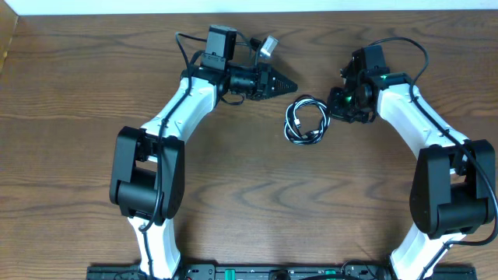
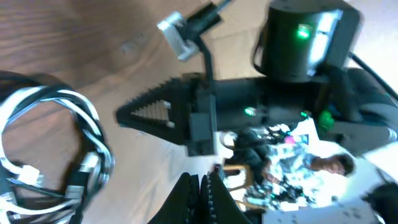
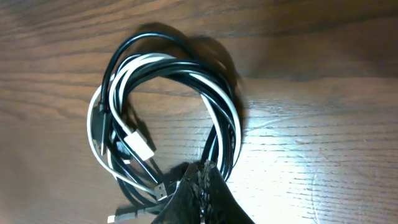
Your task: Untangle cables
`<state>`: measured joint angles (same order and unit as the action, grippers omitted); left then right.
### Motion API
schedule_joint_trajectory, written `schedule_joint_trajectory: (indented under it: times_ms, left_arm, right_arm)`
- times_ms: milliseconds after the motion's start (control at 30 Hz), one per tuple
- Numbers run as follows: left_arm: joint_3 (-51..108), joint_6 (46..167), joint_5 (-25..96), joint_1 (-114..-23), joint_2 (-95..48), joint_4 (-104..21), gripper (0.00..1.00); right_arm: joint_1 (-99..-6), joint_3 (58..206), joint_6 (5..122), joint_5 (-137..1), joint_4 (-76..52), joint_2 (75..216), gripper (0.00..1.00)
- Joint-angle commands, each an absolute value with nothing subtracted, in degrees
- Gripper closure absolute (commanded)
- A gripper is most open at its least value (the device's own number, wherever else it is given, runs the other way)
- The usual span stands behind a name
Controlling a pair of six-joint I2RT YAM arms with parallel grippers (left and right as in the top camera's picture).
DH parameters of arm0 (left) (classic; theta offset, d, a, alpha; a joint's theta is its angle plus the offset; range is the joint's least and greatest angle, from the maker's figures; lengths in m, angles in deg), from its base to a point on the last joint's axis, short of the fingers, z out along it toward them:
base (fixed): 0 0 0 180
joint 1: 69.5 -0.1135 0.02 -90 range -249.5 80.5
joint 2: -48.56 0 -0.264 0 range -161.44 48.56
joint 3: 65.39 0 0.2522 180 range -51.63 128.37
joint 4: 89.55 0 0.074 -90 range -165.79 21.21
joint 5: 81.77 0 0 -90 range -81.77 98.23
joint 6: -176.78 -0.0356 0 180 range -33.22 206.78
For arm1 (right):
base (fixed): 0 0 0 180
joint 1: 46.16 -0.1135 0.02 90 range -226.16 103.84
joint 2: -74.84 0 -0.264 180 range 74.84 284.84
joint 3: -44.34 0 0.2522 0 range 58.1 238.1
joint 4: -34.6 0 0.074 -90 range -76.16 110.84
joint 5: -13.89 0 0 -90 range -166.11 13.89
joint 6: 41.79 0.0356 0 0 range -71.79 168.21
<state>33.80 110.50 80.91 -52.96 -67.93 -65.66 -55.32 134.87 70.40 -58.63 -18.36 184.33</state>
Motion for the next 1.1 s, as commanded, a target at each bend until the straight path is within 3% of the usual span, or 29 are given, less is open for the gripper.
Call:
schedule_joint_trajectory:
  times_ms: [0,133,167,200,233,300,333,367,500,833,1067]
  left_arm:
    - [33.9,109.5,67.7,-52.8,-67.7,-64.1,0.93]
    - [33.9,110.0,44.4,-50.5,-67.7,-56.0,0.92]
    - [33.9,109.9,40.7,-49.6,-67.7,-54.7,0.92]
    - [33.9,110.0,37.2,-48.5,-67.7,-53.5,0.83]
    - [33.9,109.9,34.9,-47.8,-67.7,-52.9,0.71]
    - [33.9,109.9,29.6,-45.6,-67.8,-52.5,0.55]
    - [33.9,109.9,25.9,-43.7,-67.9,-52.5,0.46]
    - [33.9,109.9,24.5,-43.0,-67.9,-52.6,0.44]
    - [33.9,109.9,16.9,-39.2,-68.3,-52.7,0.43]
    - [33.9,109.9,13.8,-38.1,-72.3,-50.3,0.59]
    - [33.9,109.9,13.7,-37.6,-73.0,-50.7,0.60]
  right_arm:
    - [-54.9,134.7,66.7,-54.8,-18.5,184.3,0.99]
    - [-54.5,134.7,65.9,-54.3,-18.8,184.3,0.97]
    - [-54.2,134.7,65.9,-54.3,-18.8,184.3,0.72]
    - [-53.8,134.7,65.9,-54.3,-18.9,184.3,0.51]
    - [-53.4,134.7,65.9,-54.3,-18.9,184.3,0.41]
    - [-52.5,134.7,65.9,-54.3,-19.2,184.3,0.34]
    - [-51.8,134.7,65.9,-54.3,-19.3,184.3,0.32]
    - [-51.4,134.7,65.9,-54.3,-19.4,184.3,0.33]
    - [-51.0,134.7,65.6,-54.3,-19.7,184.3,0.34]
    - [-51.3,134.7,62.8,-54.3,-20.4,184.3,0.48]
    - [-51.5,134.7,62.7,-54.7,-20.6,184.3,0.45]
